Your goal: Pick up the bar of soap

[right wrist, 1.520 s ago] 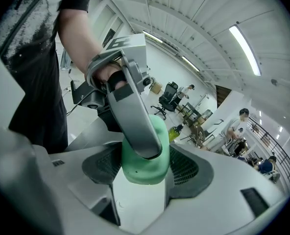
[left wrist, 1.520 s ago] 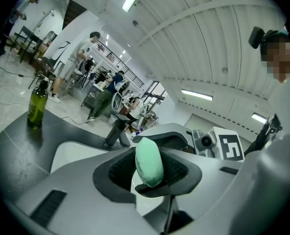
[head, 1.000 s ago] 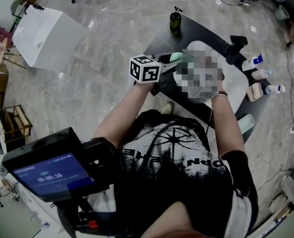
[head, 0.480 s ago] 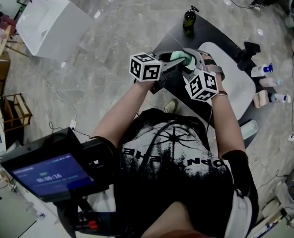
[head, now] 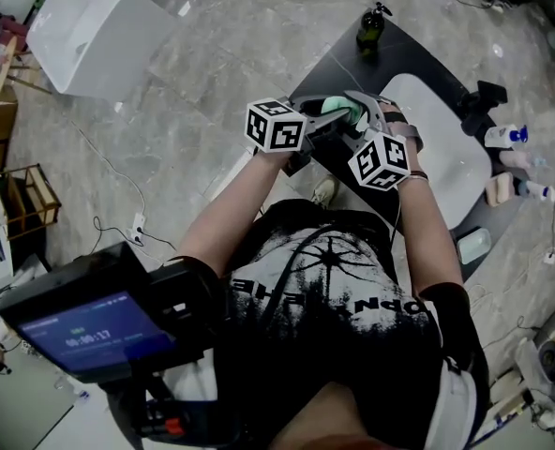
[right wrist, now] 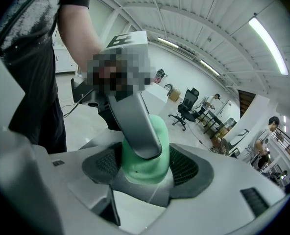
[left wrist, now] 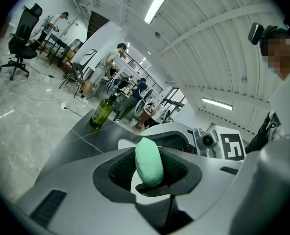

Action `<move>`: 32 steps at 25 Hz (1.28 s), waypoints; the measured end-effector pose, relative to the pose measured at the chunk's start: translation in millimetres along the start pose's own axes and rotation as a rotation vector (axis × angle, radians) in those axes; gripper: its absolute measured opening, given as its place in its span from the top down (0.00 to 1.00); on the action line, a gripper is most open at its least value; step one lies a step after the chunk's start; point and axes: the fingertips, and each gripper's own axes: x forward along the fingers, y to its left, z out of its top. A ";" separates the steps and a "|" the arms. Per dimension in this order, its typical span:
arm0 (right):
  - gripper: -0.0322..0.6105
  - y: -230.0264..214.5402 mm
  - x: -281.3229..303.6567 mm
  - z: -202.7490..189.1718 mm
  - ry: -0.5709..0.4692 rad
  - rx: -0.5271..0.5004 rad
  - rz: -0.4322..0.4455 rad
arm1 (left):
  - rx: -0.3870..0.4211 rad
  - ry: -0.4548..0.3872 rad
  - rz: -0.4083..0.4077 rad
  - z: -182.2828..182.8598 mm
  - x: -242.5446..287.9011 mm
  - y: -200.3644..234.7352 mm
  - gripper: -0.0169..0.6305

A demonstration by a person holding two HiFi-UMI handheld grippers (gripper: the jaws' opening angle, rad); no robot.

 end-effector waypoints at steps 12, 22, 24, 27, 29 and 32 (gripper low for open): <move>0.50 28.4 38.9 -27.3 0.023 0.083 0.082 | -0.081 0.084 0.028 -39.7 8.1 39.7 0.76; 0.50 46.4 61.8 -49.9 0.059 0.161 0.140 | -0.080 0.181 0.085 -71.7 21.7 66.8 0.76; 0.50 48.9 65.0 -52.5 0.063 0.172 0.147 | -0.064 0.201 0.099 -76.0 23.3 70.3 0.76; 0.50 53.0 70.0 -57.8 0.064 0.181 0.157 | -0.040 0.229 0.118 -82.0 26.0 75.0 0.76; 0.50 54.6 72.5 -59.9 0.063 0.189 0.159 | -0.024 0.243 0.135 -84.4 27.0 77.4 0.76; 0.50 55.1 74.5 -60.5 0.060 0.208 0.168 | -0.009 0.263 0.157 -85.2 27.6 79.3 0.76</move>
